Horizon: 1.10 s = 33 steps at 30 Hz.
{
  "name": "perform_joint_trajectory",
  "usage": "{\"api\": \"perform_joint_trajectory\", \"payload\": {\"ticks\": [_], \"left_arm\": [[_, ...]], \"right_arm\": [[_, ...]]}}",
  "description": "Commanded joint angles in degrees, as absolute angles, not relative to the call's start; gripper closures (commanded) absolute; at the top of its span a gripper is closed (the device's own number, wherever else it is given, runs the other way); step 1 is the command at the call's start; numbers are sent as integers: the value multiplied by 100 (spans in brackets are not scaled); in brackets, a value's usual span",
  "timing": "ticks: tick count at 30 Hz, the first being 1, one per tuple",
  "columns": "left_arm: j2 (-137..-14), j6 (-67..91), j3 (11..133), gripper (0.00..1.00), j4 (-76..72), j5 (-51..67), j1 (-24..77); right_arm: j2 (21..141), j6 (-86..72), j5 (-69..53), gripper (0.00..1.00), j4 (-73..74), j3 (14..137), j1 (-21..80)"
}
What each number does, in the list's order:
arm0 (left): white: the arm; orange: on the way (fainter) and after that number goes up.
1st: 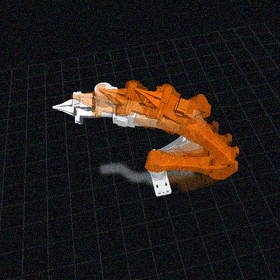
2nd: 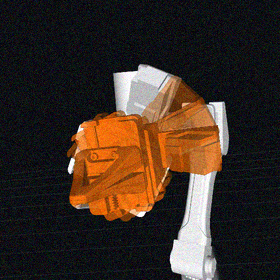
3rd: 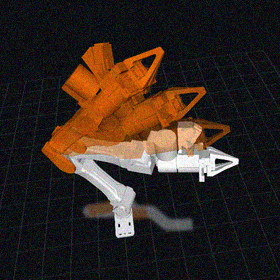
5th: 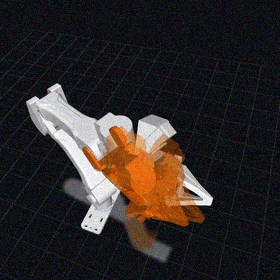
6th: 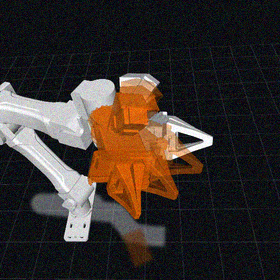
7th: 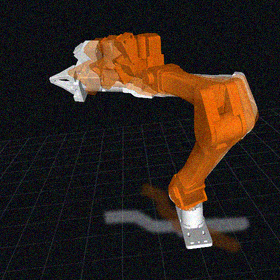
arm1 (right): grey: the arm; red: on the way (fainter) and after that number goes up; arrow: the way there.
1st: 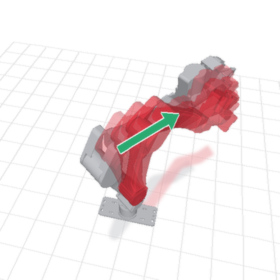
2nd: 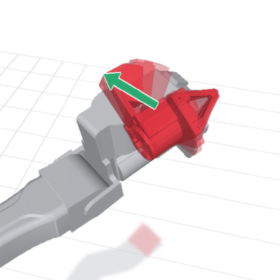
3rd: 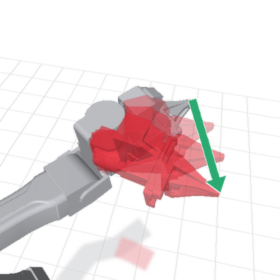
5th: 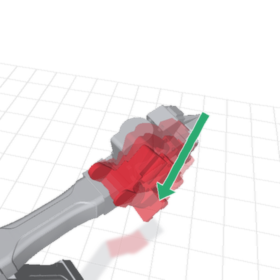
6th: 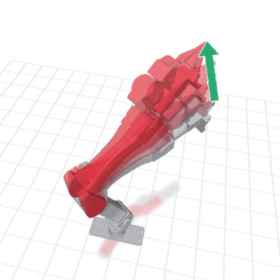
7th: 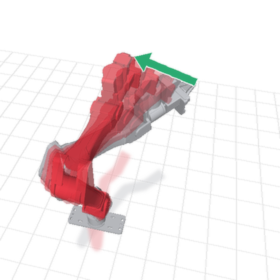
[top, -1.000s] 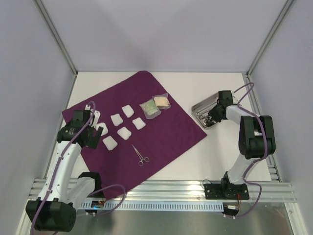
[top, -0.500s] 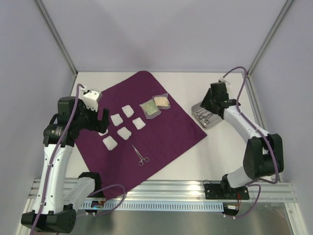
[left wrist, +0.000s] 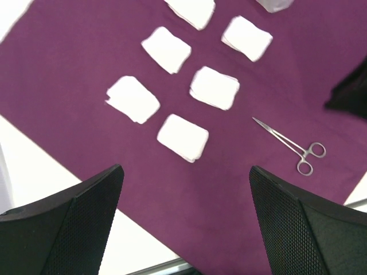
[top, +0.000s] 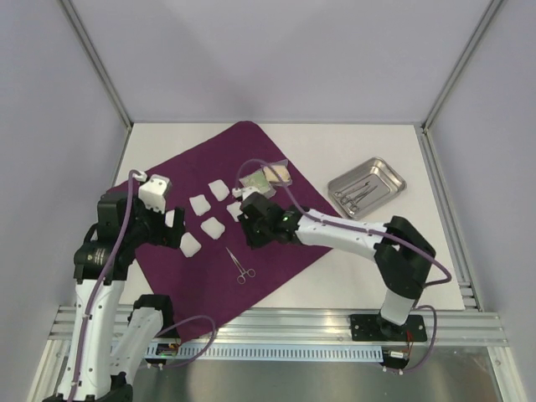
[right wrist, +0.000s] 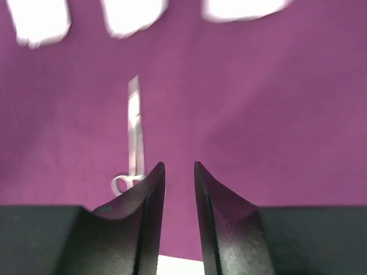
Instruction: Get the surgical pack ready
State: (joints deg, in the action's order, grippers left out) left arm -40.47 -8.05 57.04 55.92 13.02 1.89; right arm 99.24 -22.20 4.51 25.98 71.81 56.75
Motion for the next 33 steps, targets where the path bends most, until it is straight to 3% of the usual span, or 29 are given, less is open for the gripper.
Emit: {"api": "perform_joint_trajectory", "payload": {"ticks": [1, 11, 33], "left_arm": [[-3841, -607, 5687, 0, 5379, 932, 176], [-3718, -589, 5678, 0, 5370, 852, 176], [-3709, -563, 5678, 0, 5353, 774, 176]], "right_arm": [[10430, -2092, 633, 72, 2759, 7628, 6116], [11416, -2162, 879, 78, 3304, 8358, 6627], [11821, -2364, 931, 84, 3427, 8350, 6812]]}}
